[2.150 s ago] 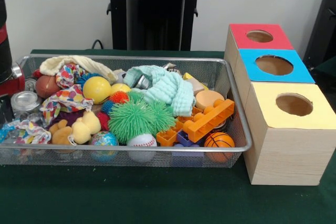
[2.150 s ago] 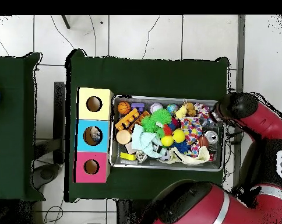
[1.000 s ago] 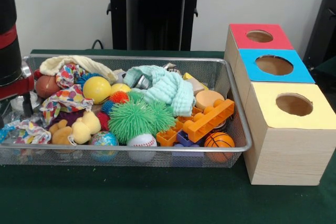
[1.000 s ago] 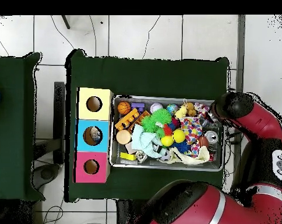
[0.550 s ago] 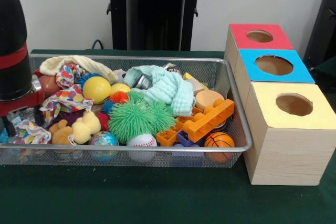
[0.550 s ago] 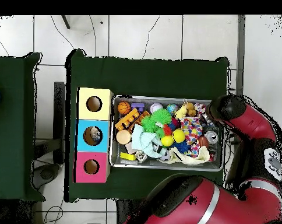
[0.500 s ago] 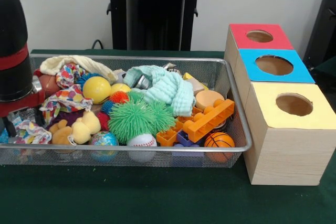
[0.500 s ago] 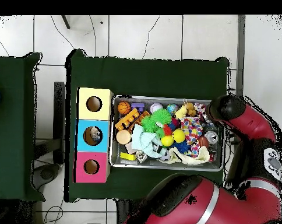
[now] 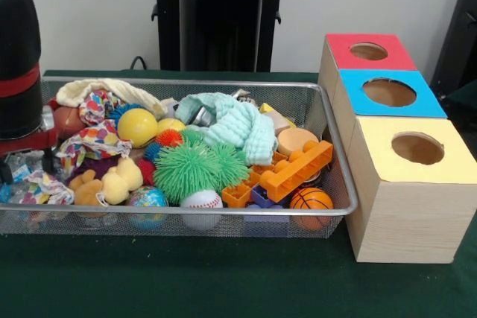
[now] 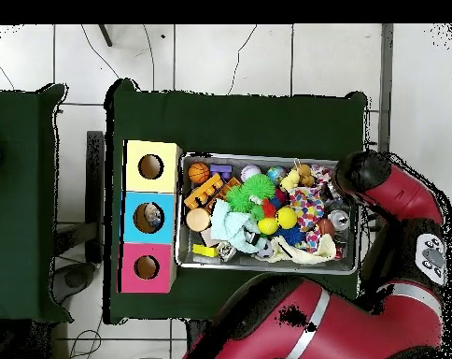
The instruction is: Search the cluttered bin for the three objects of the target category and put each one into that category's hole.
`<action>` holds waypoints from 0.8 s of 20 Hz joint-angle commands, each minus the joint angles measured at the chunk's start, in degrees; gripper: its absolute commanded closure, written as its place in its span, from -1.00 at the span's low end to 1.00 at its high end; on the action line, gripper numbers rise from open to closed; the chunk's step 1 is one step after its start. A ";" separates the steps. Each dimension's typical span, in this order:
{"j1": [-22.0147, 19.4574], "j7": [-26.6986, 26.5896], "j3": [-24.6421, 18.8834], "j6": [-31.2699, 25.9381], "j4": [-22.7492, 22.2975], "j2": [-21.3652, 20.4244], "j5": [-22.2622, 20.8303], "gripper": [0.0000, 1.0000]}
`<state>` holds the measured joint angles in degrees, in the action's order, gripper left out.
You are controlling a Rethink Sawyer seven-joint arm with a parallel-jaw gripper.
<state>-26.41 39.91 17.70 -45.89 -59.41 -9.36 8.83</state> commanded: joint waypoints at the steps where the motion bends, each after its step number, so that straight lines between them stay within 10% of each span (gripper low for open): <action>1: 1.55 15.75 3.64 -8.12 2.01 3.65 -3.42 -1.00; 16: 0.95 12.66 5.14 -8.31 5.65 6.47 -3.01 -1.00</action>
<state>-24.82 40.82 24.12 -51.17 -55.07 -6.15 8.88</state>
